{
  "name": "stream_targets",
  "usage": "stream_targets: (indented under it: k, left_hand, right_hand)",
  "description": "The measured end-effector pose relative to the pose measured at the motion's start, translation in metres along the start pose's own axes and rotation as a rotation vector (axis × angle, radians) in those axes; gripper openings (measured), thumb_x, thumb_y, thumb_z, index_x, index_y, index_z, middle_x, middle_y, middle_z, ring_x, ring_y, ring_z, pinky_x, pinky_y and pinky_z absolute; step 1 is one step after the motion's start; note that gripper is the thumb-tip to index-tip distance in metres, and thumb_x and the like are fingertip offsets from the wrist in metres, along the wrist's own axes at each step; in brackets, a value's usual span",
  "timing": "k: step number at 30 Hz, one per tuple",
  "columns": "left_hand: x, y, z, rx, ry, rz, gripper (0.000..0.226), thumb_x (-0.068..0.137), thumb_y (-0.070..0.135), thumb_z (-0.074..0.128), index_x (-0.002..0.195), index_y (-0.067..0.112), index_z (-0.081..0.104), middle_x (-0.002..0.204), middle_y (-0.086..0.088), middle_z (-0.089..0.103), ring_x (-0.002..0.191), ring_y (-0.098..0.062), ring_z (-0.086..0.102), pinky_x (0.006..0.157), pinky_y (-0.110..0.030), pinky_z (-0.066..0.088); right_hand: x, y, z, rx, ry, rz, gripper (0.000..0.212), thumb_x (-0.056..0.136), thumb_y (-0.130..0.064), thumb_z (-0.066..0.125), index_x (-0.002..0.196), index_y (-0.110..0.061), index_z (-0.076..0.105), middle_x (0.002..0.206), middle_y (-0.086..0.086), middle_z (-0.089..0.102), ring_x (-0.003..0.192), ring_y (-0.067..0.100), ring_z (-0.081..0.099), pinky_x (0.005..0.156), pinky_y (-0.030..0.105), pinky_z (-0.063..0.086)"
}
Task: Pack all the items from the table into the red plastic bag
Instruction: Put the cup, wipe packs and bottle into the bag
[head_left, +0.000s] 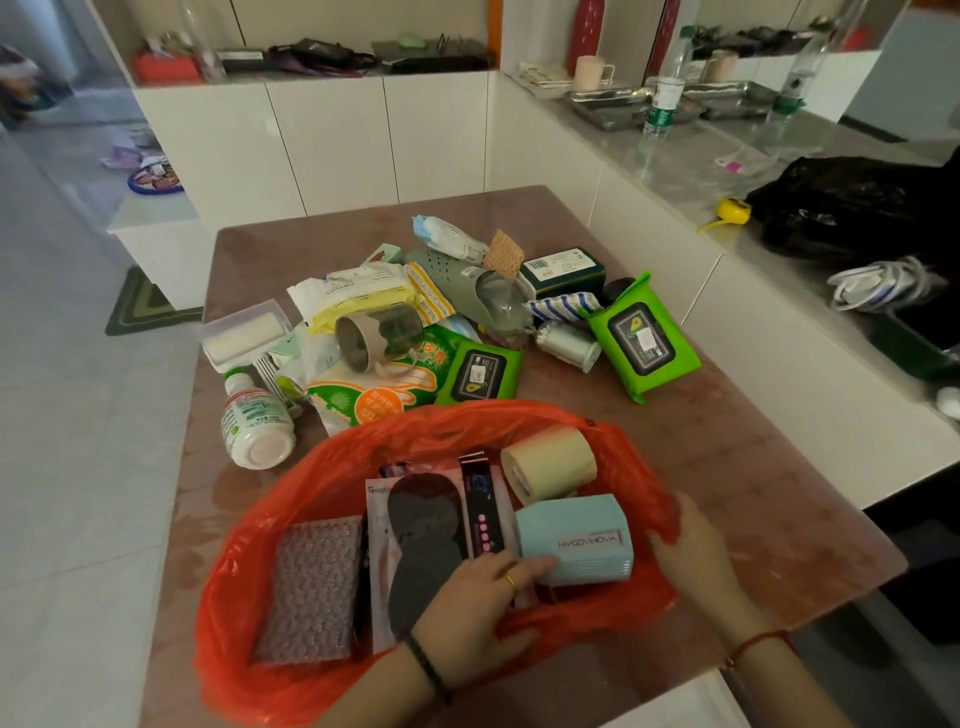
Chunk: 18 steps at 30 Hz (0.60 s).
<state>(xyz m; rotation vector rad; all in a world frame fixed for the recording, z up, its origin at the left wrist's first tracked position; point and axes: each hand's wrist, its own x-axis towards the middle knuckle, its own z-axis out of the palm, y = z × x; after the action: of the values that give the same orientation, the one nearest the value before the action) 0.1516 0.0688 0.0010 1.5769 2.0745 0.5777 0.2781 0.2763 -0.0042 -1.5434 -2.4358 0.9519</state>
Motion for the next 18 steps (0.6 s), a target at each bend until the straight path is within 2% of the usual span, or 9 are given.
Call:
stream_targets:
  k: [2, 4, 7, 10, 13, 16, 18]
  left_hand:
    - [0.001, 0.002, 0.0, -0.023, -0.032, -0.011, 0.066, 0.079, 0.045, 0.044, 0.141, 0.037, 0.022, 0.136, 0.004, 0.042, 0.121, -0.013, 0.042, 0.101, -0.02, 0.031]
    - [0.003, 0.005, -0.002, -0.063, -0.035, -0.008, 0.063, 0.084, 0.036, 0.052, 0.14, 0.038, 0.023, 0.139, 0.006, 0.04, 0.124, -0.011, 0.041, 0.103, -0.018, 0.029]
    - [0.008, 0.006, -0.002, -0.091, -0.073, 0.005, 0.062, 0.086, 0.029, 0.052, 0.14, 0.037, 0.023, 0.145, 0.005, 0.038, 0.129, -0.014, 0.04, 0.107, -0.022, 0.03]
    - [0.014, 0.008, -0.004, -0.072, -0.133, 0.002, 0.063, 0.087, 0.028, 0.05, 0.141, 0.037, 0.018, 0.146, 0.0, 0.038, 0.127, -0.022, 0.043, 0.106, -0.034, 0.037]
    - [0.016, 0.007, -0.014, -0.109, -0.118, 0.003, 0.059, 0.084, 0.045, 0.053, 0.137, 0.041, 0.027, 0.142, 0.007, 0.044, 0.125, -0.013, 0.045, 0.105, -0.03, 0.039]
    - [0.016, 0.004, -0.035, -0.246, -0.02, -0.067, 0.044, 0.084, 0.052, 0.05, 0.126, 0.036, 0.047, 0.122, 0.008, 0.061, 0.108, -0.006, 0.056, 0.095, -0.027, 0.046]
    - [0.023, -0.005, -0.054, -0.406, 0.137, -0.103, 0.031, 0.088, 0.043, 0.045, 0.115, 0.031, 0.056, 0.103, 0.004, 0.067, 0.093, -0.007, 0.06, 0.085, -0.028, 0.049]
  right_hand:
    - [0.001, -0.003, -0.007, 0.035, 0.074, -0.059, 0.034, 0.083, -0.004, 0.057, 0.117, -0.004, 0.059, 0.113, 0.019, 0.066, 0.102, 0.035, 0.061, 0.088, 0.036, 0.045]
    - [0.001, -0.011, -0.019, 0.118, 0.188, -0.115, 0.029, 0.082, -0.002, 0.058, 0.111, -0.006, 0.064, 0.106, 0.015, 0.069, 0.094, 0.029, 0.061, 0.084, 0.032, 0.042]
    - [0.003, -0.021, -0.031, 0.203, 0.242, -0.146, 0.027, 0.084, -0.003, 0.057, 0.108, -0.009, 0.067, 0.105, 0.012, 0.069, 0.09, 0.021, 0.057, 0.085, 0.034, 0.043]
    - [0.007, -0.029, -0.039, 0.102, 0.137, -0.129, 0.029, 0.085, -0.003, 0.056, 0.112, -0.006, 0.065, 0.111, 0.018, 0.068, 0.095, 0.027, 0.059, 0.087, 0.036, 0.042]
    - [0.012, -0.054, -0.05, 0.023, 0.039, -0.157, 0.041, 0.086, -0.015, 0.06, 0.125, -0.006, 0.055, 0.127, 0.018, 0.055, 0.117, 0.031, 0.052, 0.097, 0.036, 0.038]
    - [0.021, -0.098, -0.056, 0.178, 0.073, -0.301, 0.038, 0.085, -0.017, 0.062, 0.122, -0.01, 0.057, 0.123, 0.01, 0.056, 0.113, 0.02, 0.052, 0.092, 0.026, 0.036]
    - [0.035, -0.131, -0.051, 0.401, -0.057, -0.265, 0.034, 0.087, -0.017, 0.061, 0.12, -0.01, 0.058, 0.12, 0.007, 0.059, 0.105, 0.016, 0.054, 0.089, 0.028, 0.041]
